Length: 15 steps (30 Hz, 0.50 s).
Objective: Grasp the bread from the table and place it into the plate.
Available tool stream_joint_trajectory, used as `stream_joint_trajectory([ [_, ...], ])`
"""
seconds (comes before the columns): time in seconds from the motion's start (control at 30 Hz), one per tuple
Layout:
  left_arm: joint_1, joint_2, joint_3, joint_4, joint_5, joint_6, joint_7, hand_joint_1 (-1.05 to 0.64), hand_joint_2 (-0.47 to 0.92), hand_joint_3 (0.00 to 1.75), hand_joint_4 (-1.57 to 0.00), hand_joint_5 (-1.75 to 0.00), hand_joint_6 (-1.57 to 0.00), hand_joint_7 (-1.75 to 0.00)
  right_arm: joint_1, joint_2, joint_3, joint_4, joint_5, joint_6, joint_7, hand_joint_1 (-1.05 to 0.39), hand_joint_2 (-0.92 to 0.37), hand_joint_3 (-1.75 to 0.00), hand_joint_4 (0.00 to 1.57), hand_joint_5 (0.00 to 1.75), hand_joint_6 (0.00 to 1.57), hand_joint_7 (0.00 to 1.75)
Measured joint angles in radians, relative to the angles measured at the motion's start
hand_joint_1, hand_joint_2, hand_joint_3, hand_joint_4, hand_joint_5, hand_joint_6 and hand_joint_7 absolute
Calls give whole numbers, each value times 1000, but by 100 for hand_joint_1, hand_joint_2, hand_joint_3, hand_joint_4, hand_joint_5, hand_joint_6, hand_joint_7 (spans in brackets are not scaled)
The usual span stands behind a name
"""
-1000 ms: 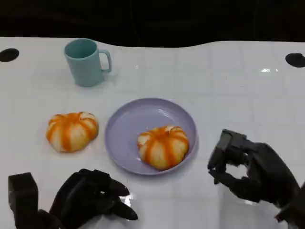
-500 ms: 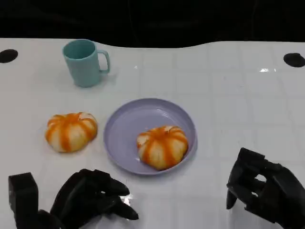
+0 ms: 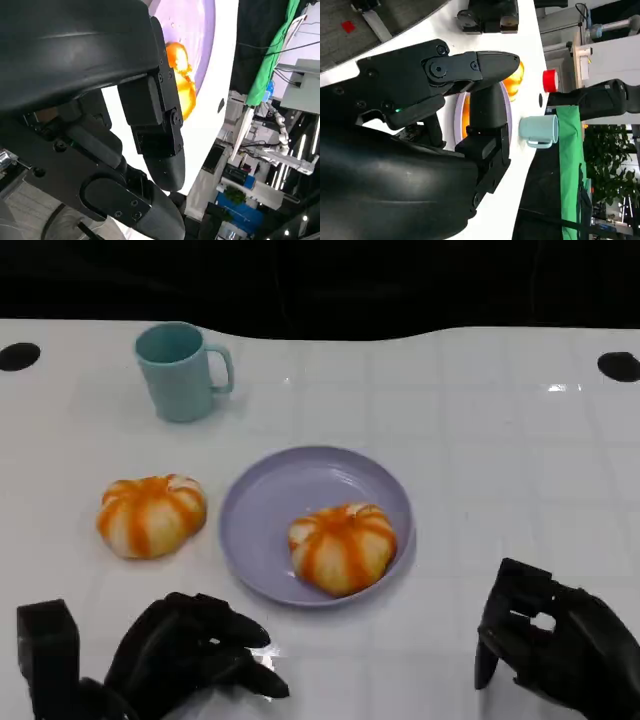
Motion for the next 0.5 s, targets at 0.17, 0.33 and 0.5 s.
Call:
stream_joint_trajectory([
  [0.17, -8, 3, 6, 15, 1, -10, 0, -105, 67, 0, -157, -20, -157, -2, -7, 16, -2, 28, -14, -15, 5, -57, -92, -27, 76, 175, 62, 175],
  [0.33, -16, 3, 14, 29, -1, -14, 0, -105, 66, 0, -157, -21, -157, -3, -15, 21, -6, 30, -23, -14, 4, -56, -92, -27, 74, 175, 61, 175],
  [0.5, -36, 3, 22, 61, -2, -28, -1, -105, 67, 1, -157, -20, -157, -2, -31, 39, -13, 57, -23, -15, 10, -56, -92, -27, 76, 175, 62, 175],
])
